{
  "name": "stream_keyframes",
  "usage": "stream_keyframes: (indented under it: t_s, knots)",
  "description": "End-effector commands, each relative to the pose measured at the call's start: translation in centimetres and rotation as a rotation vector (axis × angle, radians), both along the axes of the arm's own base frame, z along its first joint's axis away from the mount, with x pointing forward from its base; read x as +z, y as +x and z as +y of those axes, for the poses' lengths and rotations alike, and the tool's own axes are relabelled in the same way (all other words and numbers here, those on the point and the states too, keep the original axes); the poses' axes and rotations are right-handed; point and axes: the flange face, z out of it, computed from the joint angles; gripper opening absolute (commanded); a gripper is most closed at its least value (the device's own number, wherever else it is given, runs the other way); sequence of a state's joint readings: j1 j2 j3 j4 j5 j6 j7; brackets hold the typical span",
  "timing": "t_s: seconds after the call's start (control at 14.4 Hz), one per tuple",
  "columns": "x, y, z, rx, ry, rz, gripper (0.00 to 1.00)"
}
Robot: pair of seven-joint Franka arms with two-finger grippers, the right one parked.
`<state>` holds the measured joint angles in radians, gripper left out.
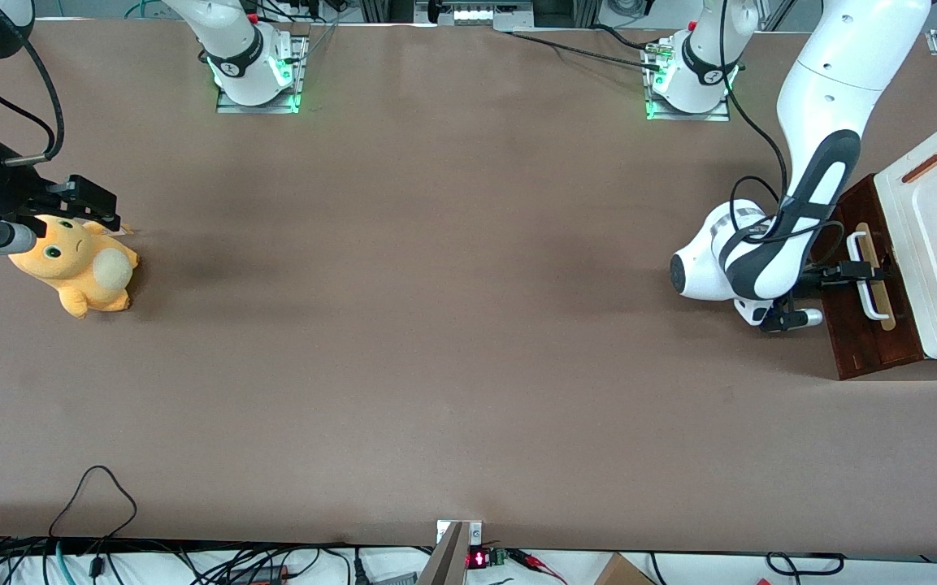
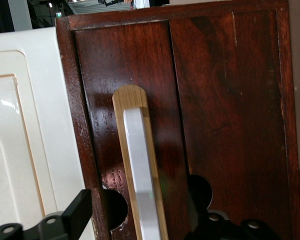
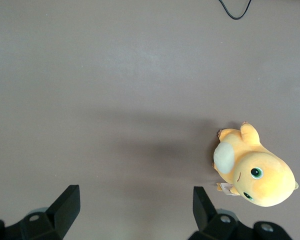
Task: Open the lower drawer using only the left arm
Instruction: 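Close the left gripper around the white drawer handle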
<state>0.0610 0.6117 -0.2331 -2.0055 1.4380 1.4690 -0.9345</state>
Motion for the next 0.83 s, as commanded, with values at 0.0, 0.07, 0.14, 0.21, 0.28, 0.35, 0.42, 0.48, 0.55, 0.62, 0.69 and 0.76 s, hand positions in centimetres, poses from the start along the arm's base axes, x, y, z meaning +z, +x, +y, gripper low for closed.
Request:
stream_keyframes:
  t_s: [0.0,0.07,0.14,0.21,0.28,0.35,0.42,0.48,0.55,0.62,0.69,0.76]
  knots:
    - [0.0,0.5,0.4,0.004,0.018,-0.014,0.82]
    - [-0.2,0.2,1.0,0.014,0.019,-0.010,0.76]
    - [-0.3,0.1,1.2,0.018,0.018,-0.011,0.76]
    - [-0.6,-0.3,1.3,0.019,0.022,-0.003,0.75]
    - [-0.9,-0.8,1.4,0.020,0.024,-0.004,0.75]
    - [-1.0,-1.0,1.4,0.024,0.030,-0.015,0.74]
    - [-1.1,-1.2,1.4,0.025,0.035,-0.013,0.73]
    - [-1.1,-1.3,1.5,0.026,0.037,-0.013,0.68]
    - [-1.1,-1.4,1.5,0.027,0.039,-0.016,0.65]
    - [-1.4,-1.9,1.6,0.029,0.049,-0.014,0.58]
    - [-1.3,-2.1,1.4,0.032,0.061,-0.026,0.57]
    - [-1.5,-2.6,0.9,0.023,0.063,-0.022,0.54]
